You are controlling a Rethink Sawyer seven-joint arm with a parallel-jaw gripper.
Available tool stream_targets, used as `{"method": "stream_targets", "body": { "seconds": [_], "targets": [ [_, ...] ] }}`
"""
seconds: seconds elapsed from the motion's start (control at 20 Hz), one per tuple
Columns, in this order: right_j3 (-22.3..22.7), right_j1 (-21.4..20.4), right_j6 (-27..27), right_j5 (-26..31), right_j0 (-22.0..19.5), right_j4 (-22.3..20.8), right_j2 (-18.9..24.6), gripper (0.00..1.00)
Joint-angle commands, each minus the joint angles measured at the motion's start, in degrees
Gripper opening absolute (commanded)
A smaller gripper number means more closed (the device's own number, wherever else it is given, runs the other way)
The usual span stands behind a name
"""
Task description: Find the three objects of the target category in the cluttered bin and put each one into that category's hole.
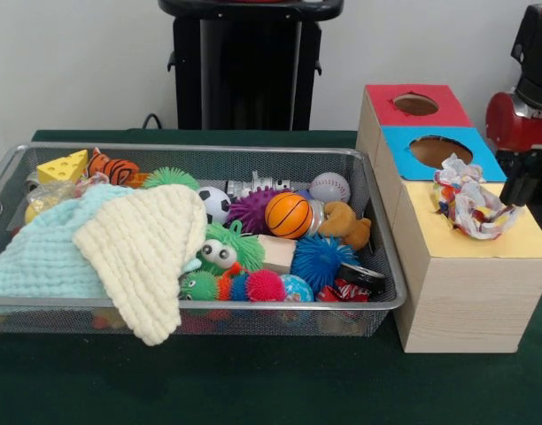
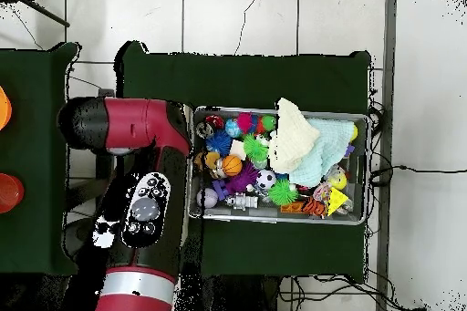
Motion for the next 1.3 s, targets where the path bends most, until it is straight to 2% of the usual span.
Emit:
{"method": "stream_targets", "body": {
  "seconds": [0.05,0.3,0.65,0.9,1.2,1.3],
  "targets": [
    [0.2,4.5,19.3,0.3,-0.3,2.3,1.7,0.0],
    [3.7,3.8,18.1,-4.9,-0.5,2.1,2.2,0.0],
    [13.9,-1.2,14.7,-11.7,-2.0,1.6,4.2,0.0],
    [21.4,-5.8,13.6,-15.0,-2.0,1.3,4.2,0.0],
    [25.5,-8.7,11.2,-15.9,-3.2,0.8,4.8,0.0],
    [25.6,-8.8,11.3,-15.6,-3.0,0.7,4.6,0.0]
  ]
}}
